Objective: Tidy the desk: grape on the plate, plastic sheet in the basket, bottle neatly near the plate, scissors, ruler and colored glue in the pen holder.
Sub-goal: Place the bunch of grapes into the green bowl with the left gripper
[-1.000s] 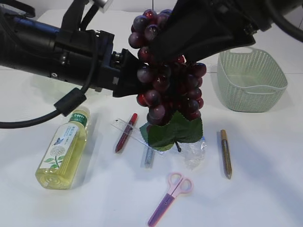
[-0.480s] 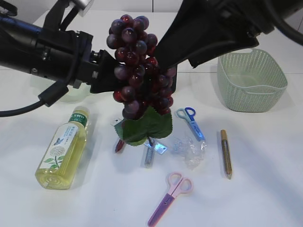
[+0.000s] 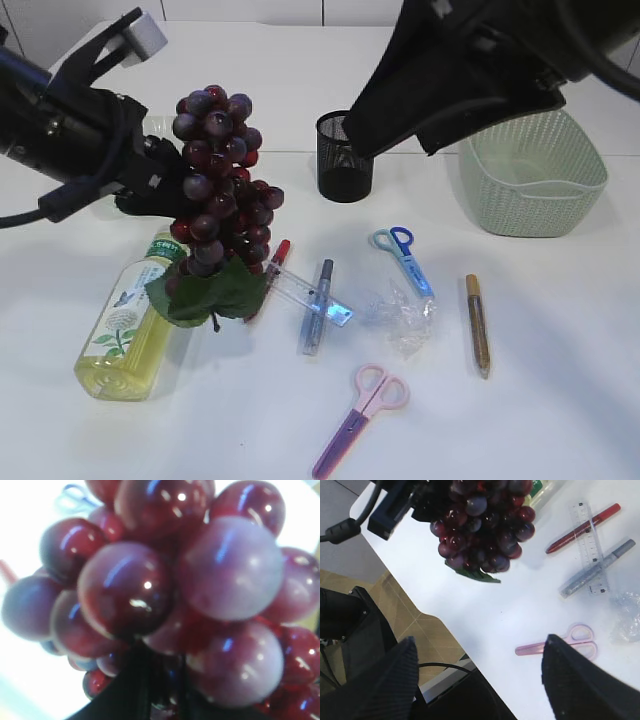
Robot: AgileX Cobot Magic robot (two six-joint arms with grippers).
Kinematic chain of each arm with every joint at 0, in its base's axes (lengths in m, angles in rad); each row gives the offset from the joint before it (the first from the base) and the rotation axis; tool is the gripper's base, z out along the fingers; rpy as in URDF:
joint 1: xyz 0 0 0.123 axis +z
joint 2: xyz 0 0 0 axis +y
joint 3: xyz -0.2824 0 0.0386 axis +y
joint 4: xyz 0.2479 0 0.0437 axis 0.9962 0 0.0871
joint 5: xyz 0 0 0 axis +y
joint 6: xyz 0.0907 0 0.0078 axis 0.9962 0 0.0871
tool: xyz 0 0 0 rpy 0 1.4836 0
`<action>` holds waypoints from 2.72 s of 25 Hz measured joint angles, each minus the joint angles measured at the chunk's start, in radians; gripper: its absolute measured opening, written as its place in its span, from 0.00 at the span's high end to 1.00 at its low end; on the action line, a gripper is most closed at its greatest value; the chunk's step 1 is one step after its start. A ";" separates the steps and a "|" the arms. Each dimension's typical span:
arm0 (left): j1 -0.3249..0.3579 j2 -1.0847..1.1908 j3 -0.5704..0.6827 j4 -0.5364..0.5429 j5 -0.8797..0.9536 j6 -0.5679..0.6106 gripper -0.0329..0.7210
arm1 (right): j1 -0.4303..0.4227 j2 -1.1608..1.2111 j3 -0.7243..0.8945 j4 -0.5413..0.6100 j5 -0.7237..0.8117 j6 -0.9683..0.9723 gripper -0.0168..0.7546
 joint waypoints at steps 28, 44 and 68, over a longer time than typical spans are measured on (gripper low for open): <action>0.120 -0.004 -0.304 0.815 -0.089 -0.956 0.86 | 0.000 0.000 0.000 -0.194 -0.010 0.267 0.21; 0.122 0.022 -0.313 1.109 -0.309 -1.241 0.86 | 0.000 0.000 0.000 -0.216 -0.010 0.294 0.21; 0.167 0.342 -0.472 1.112 -0.492 -1.256 0.86 | 0.000 0.000 0.000 -0.252 -0.012 0.298 0.21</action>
